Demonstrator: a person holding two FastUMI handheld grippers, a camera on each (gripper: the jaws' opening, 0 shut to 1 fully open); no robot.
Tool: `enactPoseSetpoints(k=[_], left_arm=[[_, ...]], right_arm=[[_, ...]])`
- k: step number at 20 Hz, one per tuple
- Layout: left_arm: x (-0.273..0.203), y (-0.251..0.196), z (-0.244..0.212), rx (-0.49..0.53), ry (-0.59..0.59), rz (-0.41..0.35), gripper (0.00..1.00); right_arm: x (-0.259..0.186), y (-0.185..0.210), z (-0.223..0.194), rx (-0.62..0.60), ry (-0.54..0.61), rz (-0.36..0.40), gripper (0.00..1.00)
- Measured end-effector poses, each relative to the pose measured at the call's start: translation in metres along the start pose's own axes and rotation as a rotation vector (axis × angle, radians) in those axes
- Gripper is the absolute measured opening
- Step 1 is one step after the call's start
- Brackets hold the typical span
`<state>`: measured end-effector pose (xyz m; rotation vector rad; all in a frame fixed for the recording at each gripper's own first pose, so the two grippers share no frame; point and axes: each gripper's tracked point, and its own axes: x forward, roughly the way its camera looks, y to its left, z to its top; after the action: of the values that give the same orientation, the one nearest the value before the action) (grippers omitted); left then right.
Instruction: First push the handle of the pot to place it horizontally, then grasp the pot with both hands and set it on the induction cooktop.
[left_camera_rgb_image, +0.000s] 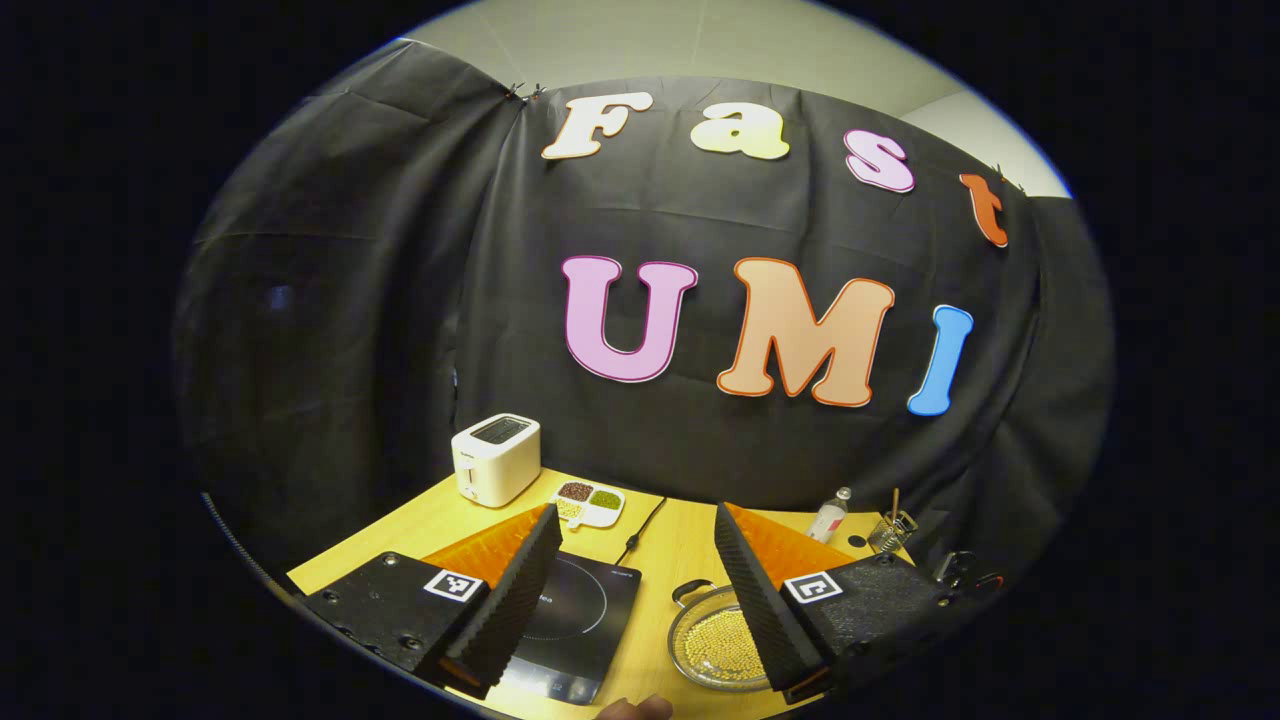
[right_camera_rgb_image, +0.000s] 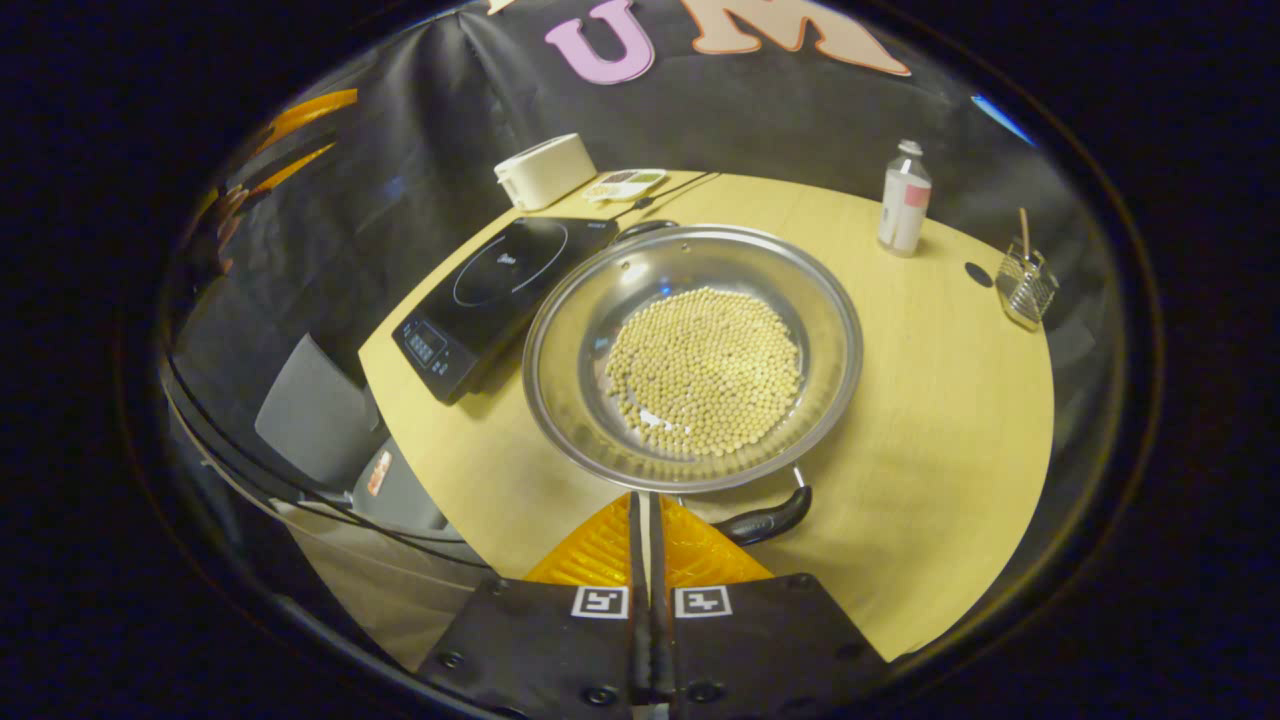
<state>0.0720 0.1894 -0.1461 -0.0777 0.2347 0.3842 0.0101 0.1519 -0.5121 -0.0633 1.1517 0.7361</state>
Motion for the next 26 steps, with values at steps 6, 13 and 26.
enactPoseSetpoints(k=[6,13,26], left_arm=[[0.0,0.005,-0.006,-0.005,0.012,0.039,0.94],[0.003,-0.001,-0.013,-0.005,0.024,0.061,0.94],[-0.005,-0.022,-0.029,0.031,0.048,0.115,0.94]], right_arm=[[0.012,-0.013,-0.03,-0.042,0.13,0.001,0.03],[0.009,-0.025,-0.033,-0.027,0.139,0.008,0.03],[0.008,-0.08,-0.014,0.019,0.114,-0.012,0.0]])
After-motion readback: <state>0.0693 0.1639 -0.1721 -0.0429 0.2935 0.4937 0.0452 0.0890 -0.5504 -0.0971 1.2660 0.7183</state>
